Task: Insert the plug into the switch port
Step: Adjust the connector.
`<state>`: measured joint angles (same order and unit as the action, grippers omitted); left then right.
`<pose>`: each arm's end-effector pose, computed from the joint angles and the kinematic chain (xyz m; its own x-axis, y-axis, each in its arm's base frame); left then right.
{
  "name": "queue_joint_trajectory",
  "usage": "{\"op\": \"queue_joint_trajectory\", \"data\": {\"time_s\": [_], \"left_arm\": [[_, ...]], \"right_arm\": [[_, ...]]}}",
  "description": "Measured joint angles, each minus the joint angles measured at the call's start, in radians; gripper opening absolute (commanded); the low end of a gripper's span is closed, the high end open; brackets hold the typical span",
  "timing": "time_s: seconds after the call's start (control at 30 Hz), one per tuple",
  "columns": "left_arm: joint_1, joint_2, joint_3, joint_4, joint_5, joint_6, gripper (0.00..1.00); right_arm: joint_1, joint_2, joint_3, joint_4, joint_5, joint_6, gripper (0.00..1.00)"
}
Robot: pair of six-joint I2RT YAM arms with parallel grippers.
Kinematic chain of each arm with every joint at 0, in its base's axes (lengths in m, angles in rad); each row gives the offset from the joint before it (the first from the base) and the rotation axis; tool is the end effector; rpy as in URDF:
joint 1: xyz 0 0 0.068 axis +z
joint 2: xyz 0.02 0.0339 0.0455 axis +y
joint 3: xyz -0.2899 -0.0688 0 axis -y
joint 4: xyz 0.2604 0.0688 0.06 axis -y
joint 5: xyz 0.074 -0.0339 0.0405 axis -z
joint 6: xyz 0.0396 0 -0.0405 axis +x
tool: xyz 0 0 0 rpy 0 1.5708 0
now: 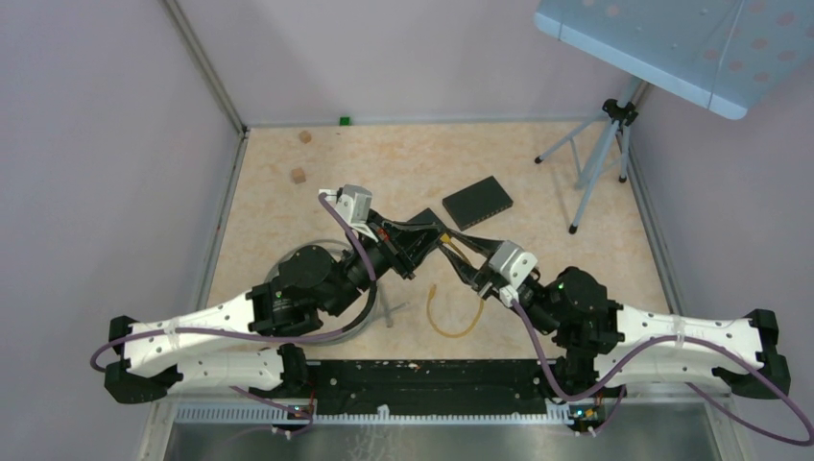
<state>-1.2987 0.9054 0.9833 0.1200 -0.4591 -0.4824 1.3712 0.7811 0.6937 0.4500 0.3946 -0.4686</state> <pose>0.0715 -0.1911 0.4432 -0.2996 -0.4737 -0.8282 0.6860 0.4963 -0.5320 0.0510 0.1755 0.3939 0.4392 0.0684 -0.8958 -0.7119 0.6347 -0.3006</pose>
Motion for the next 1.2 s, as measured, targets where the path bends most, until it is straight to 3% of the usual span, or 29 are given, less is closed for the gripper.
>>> {"op": "queue_joint_trajectory", "data": {"time_s": [0.13, 0.2, 0.3, 0.37, 0.4, 0.47, 0.53, 0.63, 0.73, 0.83, 1.03, 1.2], "left_arm": [[0.0, 0.0, 0.0, 0.0, 0.004, -0.005, 0.0], [0.0, 0.0, 0.0, 0.0, 0.008, -0.007, 0.0], [0.0, 0.0, 0.0, 0.001, 0.013, -0.013, 0.0], [0.0, -0.001, 0.0, 0.0, 0.013, -0.014, 0.02], [0.001, -0.001, 0.0, 0.0, 0.013, -0.016, 0.08], [0.001, -0.001, 0.0, -0.001, 0.014, -0.016, 0.45], [0.001, 0.0, 0.0, -0.005, 0.021, -0.014, 0.74], [0.0, -0.006, 0.0, 0.002, 0.039, -0.003, 0.92], [0.0, -0.035, 0.0, -0.002, 0.05, 0.043, 0.97], [0.0, -0.079, 0.004, -0.026, 0.041, 0.086, 0.97], [0.0, -0.164, 0.058, -0.129, -0.043, 0.125, 0.82], [0.0, -0.165, 0.093, -0.248, -0.09, 0.118, 0.95]], "right_arm": [[-0.002, 0.0, 0.0, -0.001, 0.0, 0.0, 0.3], [-0.002, 0.0, 0.0, -0.001, 0.0, 0.0, 0.22], [-0.006, 0.0, 0.0, -0.003, -0.004, 0.002, 0.0], [-0.007, 0.0, -0.001, -0.003, -0.002, -0.002, 0.0], [-0.008, 0.0, -0.001, -0.002, 0.0, -0.001, 0.0], [-0.008, -0.002, -0.007, 0.004, -0.001, 0.0, 0.0], [-0.008, -0.009, -0.014, 0.005, 0.0, 0.0, 0.0], [-0.01, -0.019, -0.015, -0.009, 0.002, 0.005, 0.0], [-0.015, -0.042, -0.01, -0.063, 0.008, 0.049, 0.0], [-0.021, -0.055, 0.016, -0.14, 0.009, 0.113, 0.0], [-0.04, -0.101, 0.047, -0.259, 0.01, 0.253, 0.0], [-0.124, -0.148, 0.047, -0.311, 0.005, 0.413, 0.0]]}}
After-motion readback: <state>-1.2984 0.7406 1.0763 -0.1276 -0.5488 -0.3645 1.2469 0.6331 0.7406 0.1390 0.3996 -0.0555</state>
